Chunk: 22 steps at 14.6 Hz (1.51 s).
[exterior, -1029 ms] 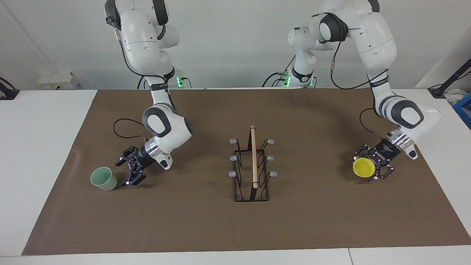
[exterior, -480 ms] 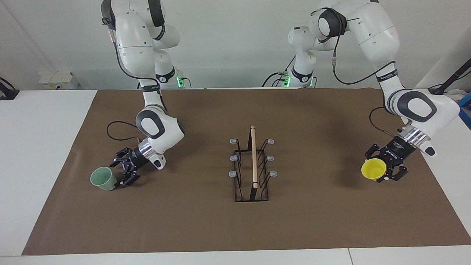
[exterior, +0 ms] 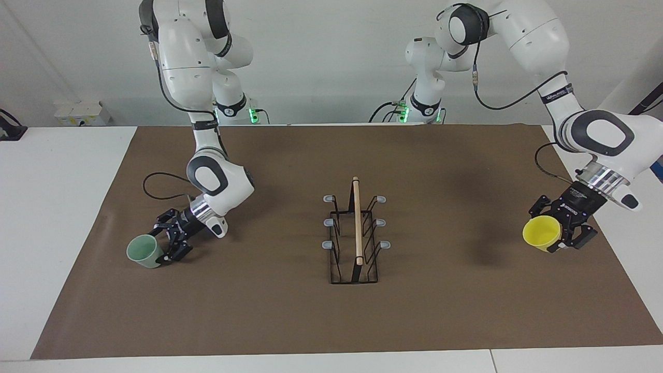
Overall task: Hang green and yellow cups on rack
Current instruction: 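Lift the yellow cup with the left gripper while the right gripper lifts the green cup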
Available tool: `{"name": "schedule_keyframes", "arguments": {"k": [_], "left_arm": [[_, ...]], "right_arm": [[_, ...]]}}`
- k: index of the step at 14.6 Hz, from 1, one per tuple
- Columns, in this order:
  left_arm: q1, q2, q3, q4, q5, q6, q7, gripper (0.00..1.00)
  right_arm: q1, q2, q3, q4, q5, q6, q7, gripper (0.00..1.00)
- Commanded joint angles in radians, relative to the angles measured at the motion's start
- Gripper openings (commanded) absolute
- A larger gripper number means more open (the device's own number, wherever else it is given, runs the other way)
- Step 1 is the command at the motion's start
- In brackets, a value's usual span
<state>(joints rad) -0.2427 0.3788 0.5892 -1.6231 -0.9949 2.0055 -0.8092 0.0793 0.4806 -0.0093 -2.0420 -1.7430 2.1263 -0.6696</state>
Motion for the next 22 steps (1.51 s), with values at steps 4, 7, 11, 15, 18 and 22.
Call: {"name": "schedule_keyframes", "arguments": {"k": [4,7,11,15,18,22], "left_arm": [[0.01,-0.151,-0.19,0.023,0.402,0.009,-0.062,0.0],[0.011,-0.21,-0.325,0.014,0.649,0.006,-0.053,0.0],[0.011,-0.25,-0.475,-0.012,0.857,0.01,-0.05,0.0],[0.011,-0.297,-0.649,-0.163,1.087,0.218,-0.056,0.0],[0.016,-0.351,-0.715,-0.373,1.096,0.56,-0.05,0.0],[0.014,-0.357,-0.782,-0.492,1.176,0.734,-0.053,0.0]], "right_arm": [[-0.07,-0.014,0.008,-0.021,-0.141,0.055,0.087,1.0],[-0.081,-0.013,0.008,-0.015,-0.161,0.057,0.122,1.0],[-0.082,-0.011,0.008,-0.012,-0.161,0.066,0.12,0.85],[-0.081,-0.01,0.008,-0.009,-0.161,0.067,0.113,0.4],[-0.081,-0.023,0.011,-0.003,-0.132,0.072,0.091,0.39],[-0.174,-0.103,0.011,0.005,0.094,0.338,-0.092,0.4]]}}
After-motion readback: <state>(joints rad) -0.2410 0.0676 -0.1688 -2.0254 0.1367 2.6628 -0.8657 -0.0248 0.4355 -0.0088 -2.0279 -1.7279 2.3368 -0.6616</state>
